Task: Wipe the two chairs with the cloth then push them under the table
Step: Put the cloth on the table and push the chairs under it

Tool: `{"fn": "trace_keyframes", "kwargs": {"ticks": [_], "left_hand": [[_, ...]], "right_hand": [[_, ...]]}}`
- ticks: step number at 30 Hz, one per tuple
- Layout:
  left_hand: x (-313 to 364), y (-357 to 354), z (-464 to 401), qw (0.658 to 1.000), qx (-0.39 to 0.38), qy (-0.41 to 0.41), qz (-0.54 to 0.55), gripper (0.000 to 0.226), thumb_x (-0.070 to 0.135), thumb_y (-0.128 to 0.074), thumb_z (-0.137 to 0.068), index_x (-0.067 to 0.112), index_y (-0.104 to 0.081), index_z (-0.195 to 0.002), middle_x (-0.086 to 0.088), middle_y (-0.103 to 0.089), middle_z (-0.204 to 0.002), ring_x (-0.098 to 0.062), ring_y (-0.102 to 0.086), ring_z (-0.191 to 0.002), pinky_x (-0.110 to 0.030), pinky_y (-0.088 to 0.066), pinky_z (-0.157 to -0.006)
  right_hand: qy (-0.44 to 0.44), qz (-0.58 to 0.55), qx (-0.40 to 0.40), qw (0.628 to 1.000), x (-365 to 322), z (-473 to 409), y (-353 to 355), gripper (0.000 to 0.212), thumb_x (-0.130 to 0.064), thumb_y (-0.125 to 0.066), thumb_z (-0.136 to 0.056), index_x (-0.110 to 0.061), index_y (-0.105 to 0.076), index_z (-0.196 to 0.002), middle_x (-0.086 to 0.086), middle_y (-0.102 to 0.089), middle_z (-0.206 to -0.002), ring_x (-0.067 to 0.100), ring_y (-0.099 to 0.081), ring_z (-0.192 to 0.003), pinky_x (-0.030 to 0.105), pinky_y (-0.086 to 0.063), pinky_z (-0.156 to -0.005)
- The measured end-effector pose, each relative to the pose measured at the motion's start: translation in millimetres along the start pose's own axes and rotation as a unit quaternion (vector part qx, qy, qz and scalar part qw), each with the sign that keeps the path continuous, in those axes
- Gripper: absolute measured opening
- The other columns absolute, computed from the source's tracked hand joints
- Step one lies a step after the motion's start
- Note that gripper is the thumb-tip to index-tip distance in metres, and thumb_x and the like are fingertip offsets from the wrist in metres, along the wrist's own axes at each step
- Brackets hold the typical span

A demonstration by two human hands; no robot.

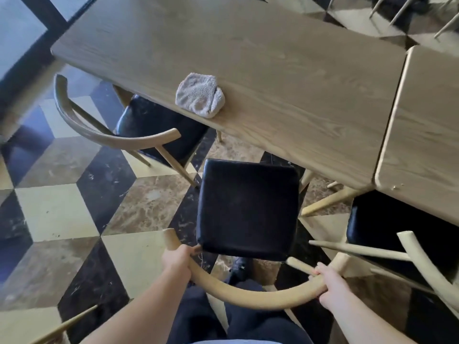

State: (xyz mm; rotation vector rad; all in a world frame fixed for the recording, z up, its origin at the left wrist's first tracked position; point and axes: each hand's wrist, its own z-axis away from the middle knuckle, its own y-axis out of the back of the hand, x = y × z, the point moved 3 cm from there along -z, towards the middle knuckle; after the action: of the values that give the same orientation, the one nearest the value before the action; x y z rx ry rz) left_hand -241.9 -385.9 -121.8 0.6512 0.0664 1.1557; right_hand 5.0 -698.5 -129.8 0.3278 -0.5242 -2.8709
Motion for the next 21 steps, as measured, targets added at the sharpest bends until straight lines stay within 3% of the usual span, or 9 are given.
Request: {"fn": "trace_keyframes", "kwargs": {"ticks": [3, 6, 11, 16, 21], "left_hand": [[15, 0, 6, 0.999, -0.010, -0.033, -0.009, 0.021, -0.003, -0.069, -0.069, 0.008, -0.055, -0.080, -0.016, -0.059, -0.081, -0.033, -0.059, -0.072, -0.045, -0.057, -0.071], [39, -1, 10, 0.998, -0.024, -0.055, -0.014, 0.021, -0.003, -0.065, -0.069, 0.006, -0.054, -0.085, -0.016, -0.058, -0.079, -0.033, -0.058, -0.068, -0.038, -0.051, -0.063], [85, -4, 18, 0.995, -0.028, -0.096, -0.019, 0.017, -0.004, -0.063, -0.075, 0.006, -0.051, -0.083, -0.016, -0.056, -0.077, -0.032, -0.057, -0.065, -0.041, -0.052, -0.065], [133, -13, 11, 0.992, -0.029, -0.120, -0.028, 0.016, -0.004, -0.062, -0.074, 0.006, -0.053, -0.083, -0.015, -0.056, -0.080, -0.030, -0.055, -0.066, -0.034, -0.048, -0.061], [180, -28, -4, 0.988, -0.055, -0.124, -0.068, 0.021, -0.002, -0.063, -0.071, 0.008, -0.052, -0.084, -0.017, -0.059, -0.081, -0.034, -0.060, -0.072, -0.040, -0.052, -0.066]], "right_hand": [[0.011, -0.010, 0.000, 1.000, -6, 6, -2, 0.071, -0.020, -0.075, -0.062, -0.010, -0.054, -0.129, 0.018, -0.063, -0.113, 0.034, -0.061, -0.100, 0.051, -0.050, -0.091], [0.017, -0.029, 0.005, 0.999, -16, 24, -9, 0.080, -0.014, -0.074, -0.052, -0.006, -0.053, -0.129, 0.021, -0.064, -0.113, 0.038, -0.062, -0.098, 0.048, -0.052, -0.085], [0.023, -0.051, -0.008, 0.998, -23, 42, -27, 0.074, -0.012, -0.075, -0.061, -0.006, -0.052, -0.132, 0.022, -0.062, -0.116, 0.039, -0.061, -0.102, 0.050, -0.051, -0.093], [0.007, -0.079, -0.001, 0.997, -25, 57, -54, 0.066, -0.011, -0.074, -0.067, -0.005, -0.052, -0.129, 0.020, -0.060, -0.109, 0.038, -0.059, -0.101, 0.051, -0.051, -0.095], [-0.007, -0.110, 0.025, 0.994, -36, 55, -81, 0.070, -0.012, -0.074, -0.065, -0.005, -0.053, -0.131, 0.022, -0.062, -0.118, 0.040, -0.061, -0.107, 0.052, -0.049, -0.099]]}}
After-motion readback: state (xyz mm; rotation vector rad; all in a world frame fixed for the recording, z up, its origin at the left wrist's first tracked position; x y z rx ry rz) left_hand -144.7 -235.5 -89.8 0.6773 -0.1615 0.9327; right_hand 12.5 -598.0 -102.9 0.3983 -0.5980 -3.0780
